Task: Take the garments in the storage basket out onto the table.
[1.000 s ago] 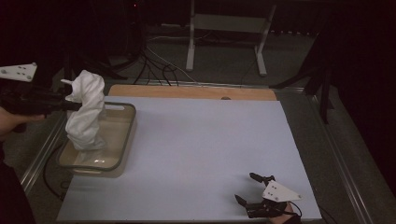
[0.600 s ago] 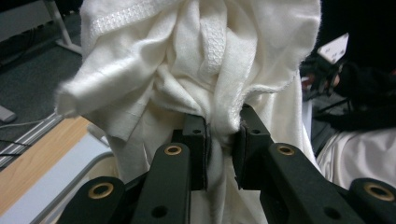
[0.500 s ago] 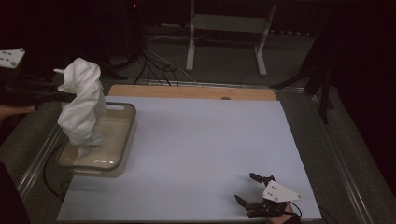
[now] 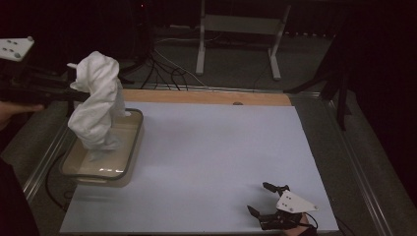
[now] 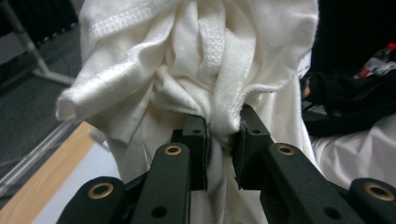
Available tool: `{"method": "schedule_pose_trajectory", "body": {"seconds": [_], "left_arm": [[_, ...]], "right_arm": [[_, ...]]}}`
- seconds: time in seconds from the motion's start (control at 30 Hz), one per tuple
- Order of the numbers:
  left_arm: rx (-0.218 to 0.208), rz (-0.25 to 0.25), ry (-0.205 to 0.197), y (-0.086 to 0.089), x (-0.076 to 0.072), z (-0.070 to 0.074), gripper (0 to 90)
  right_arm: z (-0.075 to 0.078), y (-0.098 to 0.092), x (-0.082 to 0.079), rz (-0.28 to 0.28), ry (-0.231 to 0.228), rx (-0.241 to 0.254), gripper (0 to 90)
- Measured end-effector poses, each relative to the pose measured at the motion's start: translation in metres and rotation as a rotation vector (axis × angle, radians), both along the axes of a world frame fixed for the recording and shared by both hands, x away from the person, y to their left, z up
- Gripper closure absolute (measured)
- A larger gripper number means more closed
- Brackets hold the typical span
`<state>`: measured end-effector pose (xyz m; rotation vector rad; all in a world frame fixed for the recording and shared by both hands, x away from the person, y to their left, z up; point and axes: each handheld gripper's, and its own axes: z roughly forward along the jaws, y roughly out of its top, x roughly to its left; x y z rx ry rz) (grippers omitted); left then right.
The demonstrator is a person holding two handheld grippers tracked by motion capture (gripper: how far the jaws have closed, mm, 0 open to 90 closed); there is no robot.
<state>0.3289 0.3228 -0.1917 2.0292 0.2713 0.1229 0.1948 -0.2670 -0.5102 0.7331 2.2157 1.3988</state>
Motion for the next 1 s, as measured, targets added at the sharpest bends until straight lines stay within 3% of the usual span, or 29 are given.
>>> {"method": "schedule_pose_trajectory", "body": {"seconds": [0.13,0.43,0.57,0.7,1.0], "left_arm": [[-0.006,-0.028,-0.007,-0.010,0.000,0.005,78.6],[0.003,-0.133,-0.028,-0.059,0.007,0.011,78.5],[0.002,-0.154,-0.029,-0.076,0.010,0.012,78.5],[0.030,-0.162,-0.033,-0.098,0.013,0.010,78.4],[0.025,-0.222,-0.047,-0.141,0.018,0.007,78.4]], "right_arm": [[0.000,0.000,0.000,-0.001,-0.002,-0.001,10.2],[0.001,-0.001,-0.001,-0.005,-0.009,0.009,10.2],[0.001,-0.002,-0.001,-0.007,-0.014,0.007,10.2],[0.002,-0.002,-0.001,-0.009,-0.017,0.007,10.2],[0.002,-0.003,-0.002,-0.012,-0.014,0.011,10.2]]}}
